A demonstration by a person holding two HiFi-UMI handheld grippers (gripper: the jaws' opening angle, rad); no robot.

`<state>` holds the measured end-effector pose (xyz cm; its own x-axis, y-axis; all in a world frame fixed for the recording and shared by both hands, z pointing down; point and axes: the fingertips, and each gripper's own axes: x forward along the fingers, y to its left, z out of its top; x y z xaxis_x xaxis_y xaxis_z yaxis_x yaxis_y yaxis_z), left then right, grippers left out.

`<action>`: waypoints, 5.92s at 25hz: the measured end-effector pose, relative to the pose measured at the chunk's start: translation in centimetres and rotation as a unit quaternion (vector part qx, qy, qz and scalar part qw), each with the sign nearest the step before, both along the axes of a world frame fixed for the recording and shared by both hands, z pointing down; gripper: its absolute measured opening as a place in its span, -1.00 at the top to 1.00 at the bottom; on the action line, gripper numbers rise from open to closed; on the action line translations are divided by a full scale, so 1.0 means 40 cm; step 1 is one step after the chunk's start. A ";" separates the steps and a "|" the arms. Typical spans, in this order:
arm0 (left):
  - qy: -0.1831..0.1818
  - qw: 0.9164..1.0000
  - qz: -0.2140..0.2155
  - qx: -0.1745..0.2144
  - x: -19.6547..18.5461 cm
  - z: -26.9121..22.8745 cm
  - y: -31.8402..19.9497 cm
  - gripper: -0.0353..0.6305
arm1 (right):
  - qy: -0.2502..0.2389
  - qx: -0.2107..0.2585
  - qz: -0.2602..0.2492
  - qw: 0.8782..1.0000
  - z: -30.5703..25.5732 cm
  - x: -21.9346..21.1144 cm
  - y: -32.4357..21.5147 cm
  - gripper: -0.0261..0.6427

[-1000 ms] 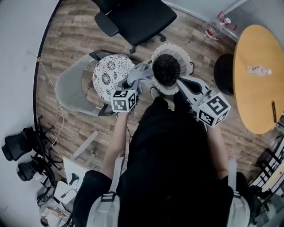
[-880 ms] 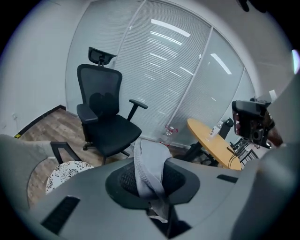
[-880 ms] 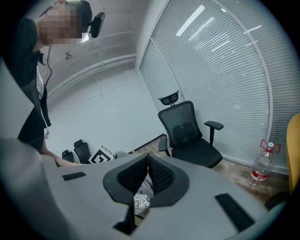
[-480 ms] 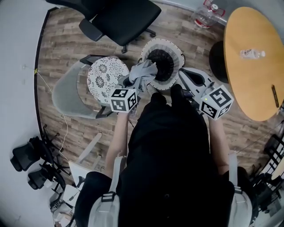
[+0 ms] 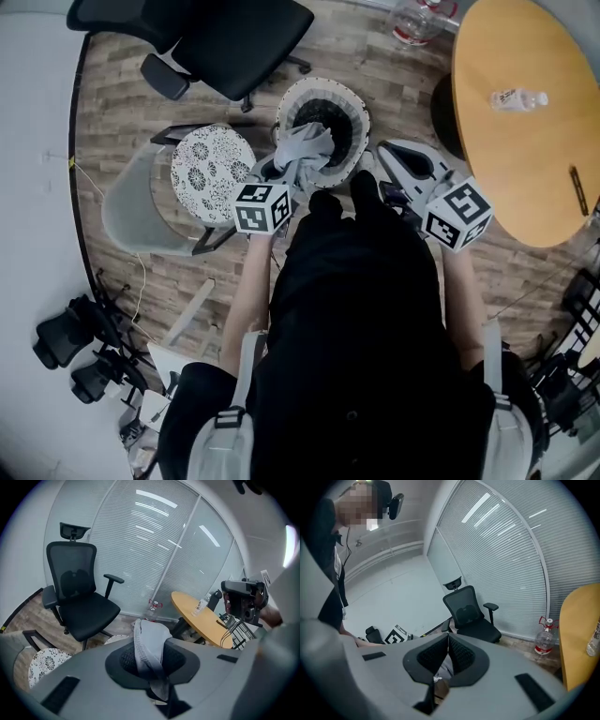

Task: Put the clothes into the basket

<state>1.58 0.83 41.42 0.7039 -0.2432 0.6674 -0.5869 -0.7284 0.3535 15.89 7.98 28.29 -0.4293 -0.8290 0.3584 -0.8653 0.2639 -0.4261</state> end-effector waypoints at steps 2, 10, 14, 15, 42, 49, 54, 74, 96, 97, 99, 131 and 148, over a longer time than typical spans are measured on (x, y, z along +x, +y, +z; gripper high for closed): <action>-0.004 1.000 0.005 -0.006 0.034 0.013 0.011 0.70 | -0.002 -0.004 0.000 1.000 0.007 0.028 0.010 0.87; -0.028 0.999 0.021 -0.033 0.154 0.148 0.044 0.70 | -0.019 -0.024 -0.003 1.000 0.056 0.127 0.033 0.87; -0.049 0.997 0.029 -0.050 0.199 0.241 0.053 0.70 | -0.029 -0.038 -0.011 0.999 0.086 0.150 0.039 0.87; -0.053 0.997 0.030 -0.054 0.208 0.263 0.056 0.70 | -0.032 -0.043 -0.014 0.998 0.095 0.151 0.042 0.87; -0.138 0.981 0.021 -0.132 0.392 1.052 0.078 0.69 | -0.102 -0.134 -0.010 0.986 0.556 0.138 0.048 0.87; -0.159 0.977 0.037 -0.141 0.408 1.212 0.089 0.69 | -0.111 -0.166 -0.001 0.980 0.643 0.139 0.092 0.87; -0.157 0.973 0.017 -0.170 0.409 1.273 0.098 0.69 | -0.114 -0.173 0.007 0.978 0.681 0.157 0.104 0.87; -0.131 0.969 0.012 -0.211 0.369 1.284 0.105 0.45 | -0.119 -0.171 -0.023 0.978 0.670 0.052 0.091 0.87; -0.101 0.984 0.057 -0.132 0.283 0.842 0.032 0.54 | -0.059 -0.108 -0.034 0.992 0.421 0.048 0.001 0.87; -0.097 0.986 0.052 -0.124 0.280 0.814 0.024 0.58 | -0.056 -0.103 -0.036 0.992 0.407 0.045 -0.004 0.87; -0.091 0.989 0.042 -0.112 0.270 0.756 0.013 0.68 | -0.056 -0.094 -0.043 0.993 0.374 0.037 -0.012 0.87; 0.080 0.988 -0.012 0.131 -0.004 -0.162 -0.020 0.86 | 0.020 0.023 -0.090 0.996 0.015 -0.143 -0.111 0.87; 0.213 0.966 0.016 0.146 -0.128 -0.407 0.045 0.86 | 0.010 0.068 -0.129 0.989 -0.090 -0.275 -0.122 0.87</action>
